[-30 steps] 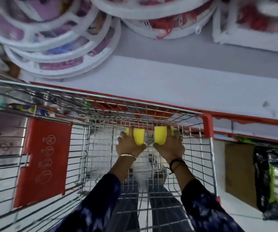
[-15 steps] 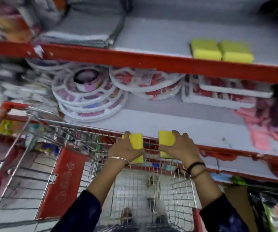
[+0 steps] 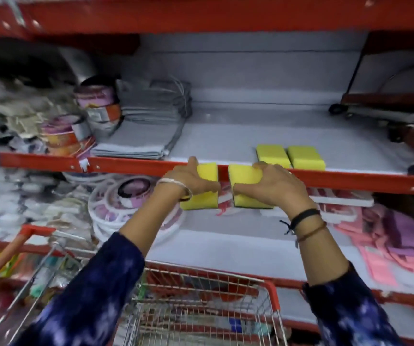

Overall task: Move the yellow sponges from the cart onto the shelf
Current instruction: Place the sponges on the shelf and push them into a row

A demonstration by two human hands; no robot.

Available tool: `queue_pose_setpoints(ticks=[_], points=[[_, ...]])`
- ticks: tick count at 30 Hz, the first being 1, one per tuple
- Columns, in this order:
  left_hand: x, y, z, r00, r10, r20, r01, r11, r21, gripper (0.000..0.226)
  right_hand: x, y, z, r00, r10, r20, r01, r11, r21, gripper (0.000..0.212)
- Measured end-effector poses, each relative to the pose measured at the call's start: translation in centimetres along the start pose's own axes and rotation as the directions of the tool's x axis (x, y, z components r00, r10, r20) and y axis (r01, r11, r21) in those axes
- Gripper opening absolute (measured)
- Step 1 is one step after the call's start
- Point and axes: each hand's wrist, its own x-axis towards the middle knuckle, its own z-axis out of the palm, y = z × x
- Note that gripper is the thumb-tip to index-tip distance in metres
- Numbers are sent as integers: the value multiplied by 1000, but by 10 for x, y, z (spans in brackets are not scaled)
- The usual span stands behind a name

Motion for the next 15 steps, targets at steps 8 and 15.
queue_pose_setpoints(ticks=[8, 15], points=[[82, 45, -42, 1000, -20, -13, 22, 994, 110, 99, 93, -22, -23, 992, 102, -72, -104, 994, -31, 81], [132, 56, -37, 998, -47, 48, 35, 976, 215, 94, 144, -23, -9, 989, 140, -40, -144, 983, -111, 83]])
